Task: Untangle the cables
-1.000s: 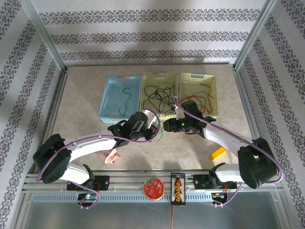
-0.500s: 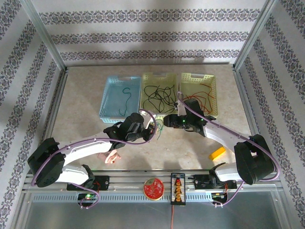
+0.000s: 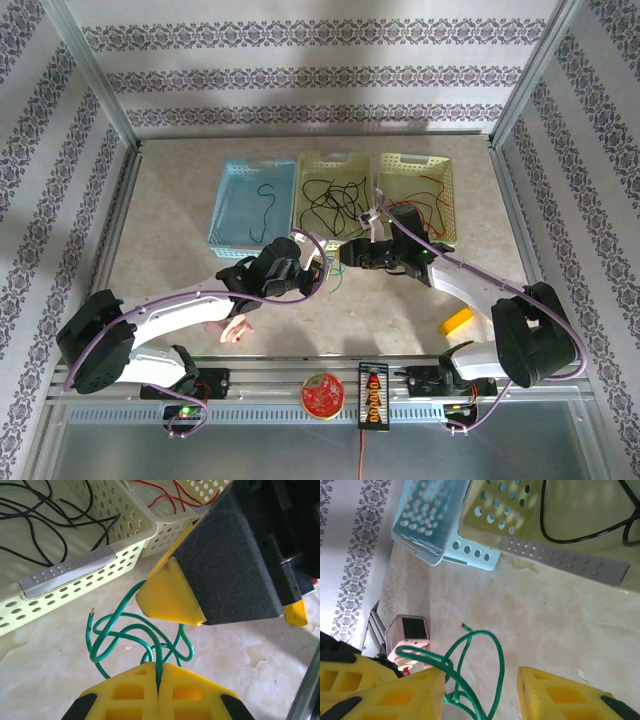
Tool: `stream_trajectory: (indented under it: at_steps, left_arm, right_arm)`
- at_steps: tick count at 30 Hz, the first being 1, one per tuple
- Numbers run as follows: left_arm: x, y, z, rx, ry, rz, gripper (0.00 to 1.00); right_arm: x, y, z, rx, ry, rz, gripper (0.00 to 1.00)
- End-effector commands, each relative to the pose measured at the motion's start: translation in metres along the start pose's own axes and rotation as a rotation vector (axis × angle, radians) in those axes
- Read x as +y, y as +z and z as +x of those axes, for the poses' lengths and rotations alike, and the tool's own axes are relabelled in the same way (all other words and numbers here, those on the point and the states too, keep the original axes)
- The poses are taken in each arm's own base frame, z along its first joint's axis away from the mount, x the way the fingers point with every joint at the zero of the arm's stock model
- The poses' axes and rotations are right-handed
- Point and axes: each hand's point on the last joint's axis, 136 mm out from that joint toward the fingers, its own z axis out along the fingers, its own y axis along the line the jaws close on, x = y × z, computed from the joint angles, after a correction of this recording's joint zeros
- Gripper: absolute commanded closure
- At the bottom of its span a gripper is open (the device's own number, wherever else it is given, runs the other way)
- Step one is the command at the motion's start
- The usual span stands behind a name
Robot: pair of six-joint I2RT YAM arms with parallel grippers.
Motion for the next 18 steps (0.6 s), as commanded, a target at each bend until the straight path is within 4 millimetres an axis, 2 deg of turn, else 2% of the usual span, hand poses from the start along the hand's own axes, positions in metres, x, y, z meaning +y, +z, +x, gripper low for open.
stream_trajectory:
  at_steps: [1,6,14,18]
  left_arm:
    - [-0.003,-0.007,-0.021,-0.09,0.021,-0.013,1.0]
    - [0.003,-0.007,-0.022,-0.098,0.02,-0.045,1.0]
    - [0.002,-0.006,-0.019,-0.092,0.02,-0.035,1.0]
    - [0.002,-0.006,-0.018,-0.09,0.014,-0.038,1.0]
  right_arm:
    - [0.006,-0.01,0.002,-0.003,-0.03,-0.01,0.58]
    - [-0.004,-0.02,0.004,-0.029,-0.006,0.014,0.6]
    - [-0.003,-0.022,0.002,-0.049,-0.022,0.022,0.93]
    - [-0.006,-0.026,-0.005,-0.102,-0.033,0.06,1.0]
